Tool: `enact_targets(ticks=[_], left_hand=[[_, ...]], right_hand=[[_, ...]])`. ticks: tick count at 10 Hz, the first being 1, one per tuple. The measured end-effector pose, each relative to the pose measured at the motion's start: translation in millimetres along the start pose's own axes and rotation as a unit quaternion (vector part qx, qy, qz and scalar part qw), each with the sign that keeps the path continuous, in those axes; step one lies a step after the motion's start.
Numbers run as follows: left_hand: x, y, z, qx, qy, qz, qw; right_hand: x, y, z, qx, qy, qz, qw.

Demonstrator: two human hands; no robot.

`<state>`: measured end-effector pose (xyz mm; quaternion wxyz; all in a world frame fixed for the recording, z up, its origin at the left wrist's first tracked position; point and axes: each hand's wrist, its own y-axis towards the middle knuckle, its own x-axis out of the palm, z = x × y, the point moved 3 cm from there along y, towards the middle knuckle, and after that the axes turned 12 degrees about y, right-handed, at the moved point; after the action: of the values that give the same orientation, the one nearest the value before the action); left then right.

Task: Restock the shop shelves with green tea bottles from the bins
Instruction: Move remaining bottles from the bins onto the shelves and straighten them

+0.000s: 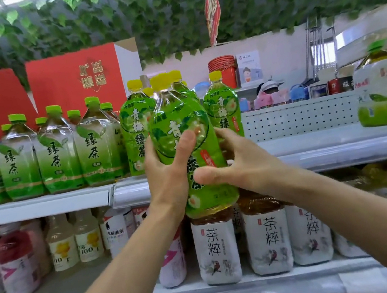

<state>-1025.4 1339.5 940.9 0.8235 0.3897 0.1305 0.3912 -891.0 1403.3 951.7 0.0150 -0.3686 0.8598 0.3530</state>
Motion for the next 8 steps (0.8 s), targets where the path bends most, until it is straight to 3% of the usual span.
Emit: enact_targets(ticks=[1,2,3,4,5,6,7,8], left_hand=[[16,-6,18,0.053,0.034,-0.018,0.998],[32,-1,30,0.098,0.03,-0.063,0.993],[50,7,42,0.072,0.01,-0.165,0.984],[73,20,45,0.061,-0.019,-0.196,0.978],[96,29,29,0.117,0.138,-0.191,0.965],[110,37,4,0.168,0.311,-0.213,0.911],[115,49,-5,0.261,0.446,-0.192,0.834],[121,67,-5,0.331,0.601,-0.152,0.711]], right_hand=[[-9,-6,-1,-0.032,0.036,-0.006,0.999],[-26,-13,-6,-0.09,0.012,0.068,0.994],[-49,-19,-9,-0.134,0.02,0.127,0.983],[-77,-14,-12,-0.148,-0.001,0.181,0.972],[-109,1,-8,-0.148,-0.016,0.225,0.963],[-138,16,5,-0.12,-0.012,0.248,0.961],[-157,26,25,-0.071,-0.021,0.258,0.963],[-170,35,41,-0.04,-0.004,0.27,0.962]])
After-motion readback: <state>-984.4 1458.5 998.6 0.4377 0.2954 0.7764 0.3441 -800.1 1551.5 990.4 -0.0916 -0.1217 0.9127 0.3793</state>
